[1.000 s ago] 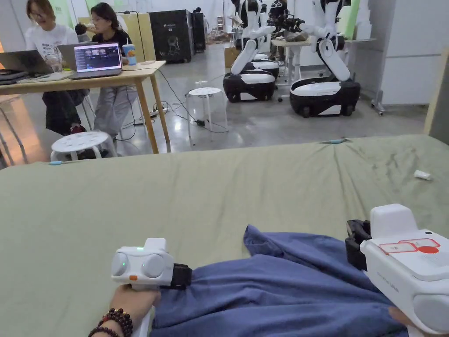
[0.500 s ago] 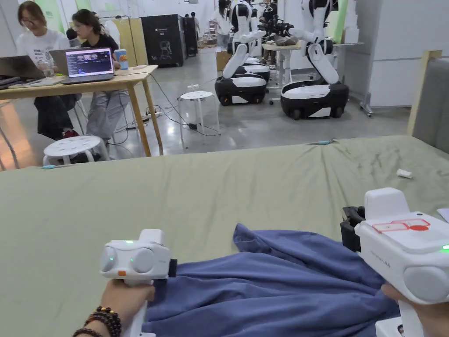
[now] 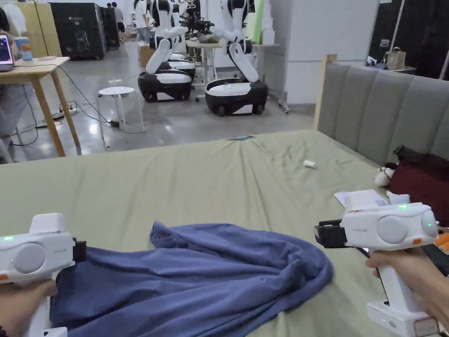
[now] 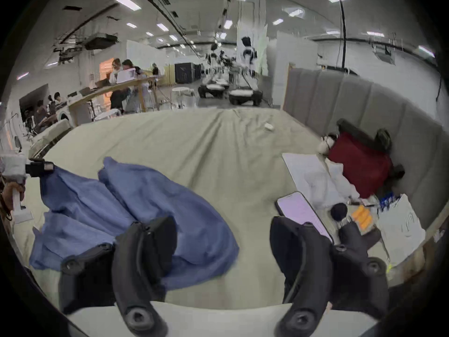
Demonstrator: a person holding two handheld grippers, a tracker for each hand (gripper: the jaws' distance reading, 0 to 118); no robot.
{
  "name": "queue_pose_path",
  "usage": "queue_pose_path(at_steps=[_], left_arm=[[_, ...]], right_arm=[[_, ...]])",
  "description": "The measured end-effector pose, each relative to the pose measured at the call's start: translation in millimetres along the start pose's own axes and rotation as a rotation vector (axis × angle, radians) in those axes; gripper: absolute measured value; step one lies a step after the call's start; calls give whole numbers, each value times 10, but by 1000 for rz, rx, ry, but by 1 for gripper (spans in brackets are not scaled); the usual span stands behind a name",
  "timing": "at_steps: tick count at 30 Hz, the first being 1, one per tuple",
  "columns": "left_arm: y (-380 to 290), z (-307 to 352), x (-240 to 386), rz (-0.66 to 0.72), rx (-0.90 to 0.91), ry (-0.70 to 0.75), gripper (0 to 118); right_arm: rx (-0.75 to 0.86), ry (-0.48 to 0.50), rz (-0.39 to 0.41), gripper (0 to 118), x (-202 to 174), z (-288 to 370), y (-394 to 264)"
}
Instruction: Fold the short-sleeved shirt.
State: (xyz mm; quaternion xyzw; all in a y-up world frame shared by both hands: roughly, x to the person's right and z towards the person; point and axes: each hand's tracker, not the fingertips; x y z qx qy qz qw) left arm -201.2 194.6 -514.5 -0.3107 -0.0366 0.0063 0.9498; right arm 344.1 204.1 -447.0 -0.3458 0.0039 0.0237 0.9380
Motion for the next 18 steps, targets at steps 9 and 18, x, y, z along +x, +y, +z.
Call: queue_pose_path(at_steps=[9,18], left_arm=[[-89,-109,65,-20,-33,13,1],[-137,-175,59,-22,-52,13,1]], right_arm=[[-209,36,30,73,61,-652,-475],[-173,48,220,4,-567,-823,-461]])
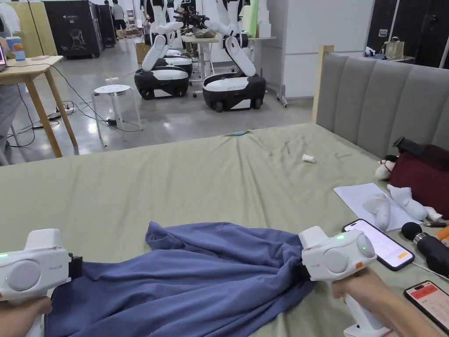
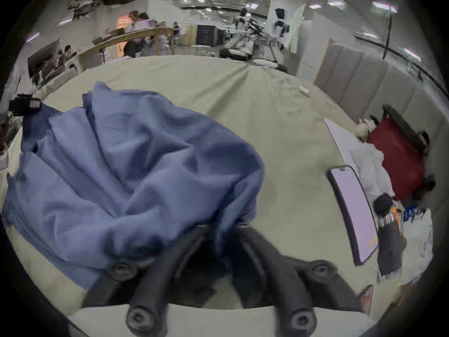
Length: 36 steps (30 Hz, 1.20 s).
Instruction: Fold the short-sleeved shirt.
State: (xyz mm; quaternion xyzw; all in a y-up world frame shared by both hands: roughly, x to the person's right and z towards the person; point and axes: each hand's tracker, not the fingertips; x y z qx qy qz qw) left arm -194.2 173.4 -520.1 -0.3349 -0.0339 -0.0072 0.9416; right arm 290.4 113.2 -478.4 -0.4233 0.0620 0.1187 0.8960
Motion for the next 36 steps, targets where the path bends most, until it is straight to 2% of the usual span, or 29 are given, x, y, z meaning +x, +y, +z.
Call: queue_pose_path(at_steps=[2,7,11,15,17,18,21,25,27,30,33,36], left_arm=[[-19,6,-21,10,1,-6,1],[-38,36,-82,15,26,3,1],[28,43,-161,76,58,14,1],[161,133,-94,84,114,31,1],[279,209,-33,83,154,32,1],[361,257,0,97,178,33,1],[629,427,110,132,238,16,1],[1009,582,222,46,301,50,1],[1262,670,215,50,336,48,1],[1703,779,133,38,405,68,1],[2178,852,26,-10,452,125,1],[2647,993,-103,2,515,155,1]], right_arm=[[-16,-47,27,3,-32,-58,170],[88,-4,-52,3,31,140,167],[221,-74,-95,3,35,294,315],[303,-139,-97,3,-177,396,755],[363,-131,-112,3,-374,600,974],[381,-143,-129,3,-482,666,1106],[441,-93,-149,3,-735,823,1468],[526,-43,-105,3,-1024,1051,1962],[572,-38,-93,3,-1143,1174,2246],[619,-15,-76,3,-1228,1277,2669],[663,-43,-48,3,-1250,1385,3062],[700,-51,-75,3,-1113,1496,3485]])
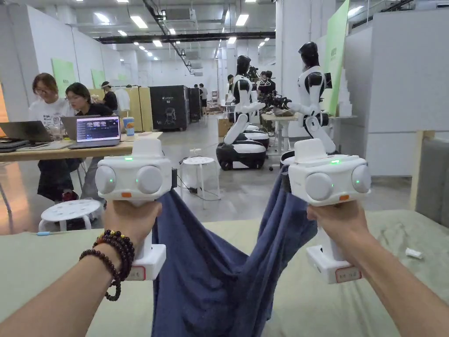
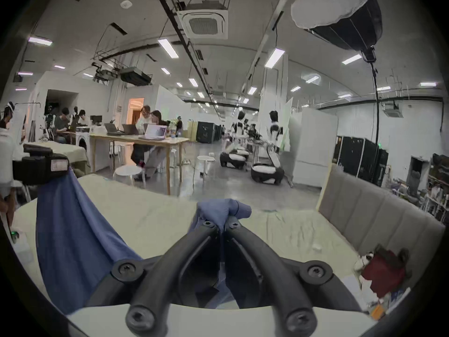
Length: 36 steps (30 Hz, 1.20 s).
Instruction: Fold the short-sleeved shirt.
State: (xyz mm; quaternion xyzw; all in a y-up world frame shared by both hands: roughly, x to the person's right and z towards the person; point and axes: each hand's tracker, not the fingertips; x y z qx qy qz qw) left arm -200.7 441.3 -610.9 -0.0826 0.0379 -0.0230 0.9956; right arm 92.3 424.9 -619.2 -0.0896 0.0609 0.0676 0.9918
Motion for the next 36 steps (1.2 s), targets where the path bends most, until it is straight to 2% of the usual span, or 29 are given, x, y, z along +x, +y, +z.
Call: queue_pose_path(at_steps=[7,11,15,20,28,36], left_arm=[[818,-283,-262,-109,105,87,1],[965,-401,-418,-42,118,128,1],[843,-488,-510,-21,118,141,1],[432,-515,-513,10,89,146,1],[-709,-825,-511,33,-57,90,1],[-1296,-547,-619,47,-146,74,1]], right_arm=[[98,-50,34,3,330,-258,802],[99,-72,8,3,515,-386,1113],[92,-72,10,3,550,-388,1078],[54,-74,-12,3,537,-477,715],[-105,-33,-38,3,441,-776,-452],[-156,-18,-50,3,395,-382,-1061]])
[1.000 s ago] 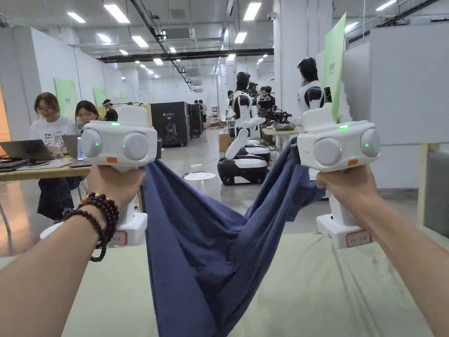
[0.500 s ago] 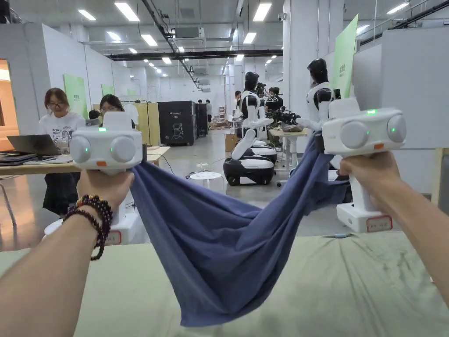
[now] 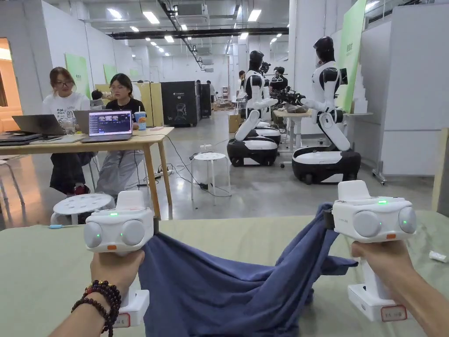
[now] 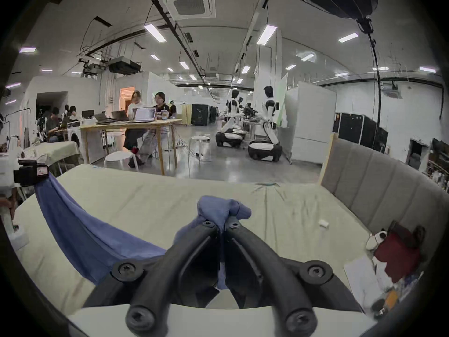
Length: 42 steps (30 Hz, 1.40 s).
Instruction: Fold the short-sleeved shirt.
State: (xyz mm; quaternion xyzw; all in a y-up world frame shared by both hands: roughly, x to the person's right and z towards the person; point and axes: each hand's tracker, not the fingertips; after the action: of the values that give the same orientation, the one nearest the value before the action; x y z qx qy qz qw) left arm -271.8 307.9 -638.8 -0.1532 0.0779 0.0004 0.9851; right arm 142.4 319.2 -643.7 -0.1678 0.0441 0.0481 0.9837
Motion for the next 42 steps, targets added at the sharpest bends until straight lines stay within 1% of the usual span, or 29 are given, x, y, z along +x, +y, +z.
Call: queue_pose_path(at_steps=[3,6,11,13,17,19,20,21,23,25,27,30,33,34,35,36,37,38,39,40,42], left_arm=[[-204,406,-104,4,-8,-14,1],[-452,770,-204,6,-21,-38,1],[-1048,1461,-348,-34,-64,-81,1],[-1279,1654,-406,-31,-86,-89,1],[-1675,1999,-565,-22,-130,-108,1],[-1842,2164,-644,-10,-141,-123,1],[-1918,2240,-676,-8,-147,-126,1],[-1988,2315,-709,-7,-153,-127,1],[-2113,2407,-783,-12,-165,-128,1],[-2235,2453,-832,-22,-198,-132,1],[-2395,2422,-828,-50,-272,-143,1],[-2627,2282,-784,-112,-332,-116,1],[-2778,2163,-764,-106,-372,-114,1],[-2772,2144,-765,-129,-383,-117,1],[-2755,2172,-738,-121,-375,-116,3],[-2729,2173,-744,-119,-377,-115,9],[-2711,2181,-750,-117,-375,-114,34],[-2693,2187,-769,-106,-368,-113,67],[-2673,2214,-781,-96,-366,-113,96],[-2651,2225,-800,-86,-364,-110,118],[-2559,2302,-850,-30,-296,-132,118]], right_arm=[[-19,17,13,3,3,347,-190],[-27,28,48,3,44,646,-461],[-75,39,96,3,175,1222,-1043],[-106,31,95,3,206,1452,-1261],[-161,55,123,3,314,1787,-1639],[-171,54,123,3,356,1953,-1782],[-180,59,129,3,373,2038,-1856],[-188,66,155,3,387,2137,-1926],[-206,63,183,3,404,2259,-2057],[-261,73,210,3,433,2317,-2171],[-319,87,249,3,414,2265,-2311],[-380,77,312,3,363,2139,-2489],[-413,89,305,3,349,2126,-2534],[-436,97,295,4,359,2110,-2561],[-441,97,287,5,370,2102,-2591],[-440,101,282,12,418,2051,-2646],[-442,105,282,40,473,1991,-2687],[-428,106,276,75,487,2020,-2673],[-405,105,246,104,512,2054,-2644],[-387,111,217,118,535,2084,-2608],[-298,117,137,110,601,2267,-2433]])
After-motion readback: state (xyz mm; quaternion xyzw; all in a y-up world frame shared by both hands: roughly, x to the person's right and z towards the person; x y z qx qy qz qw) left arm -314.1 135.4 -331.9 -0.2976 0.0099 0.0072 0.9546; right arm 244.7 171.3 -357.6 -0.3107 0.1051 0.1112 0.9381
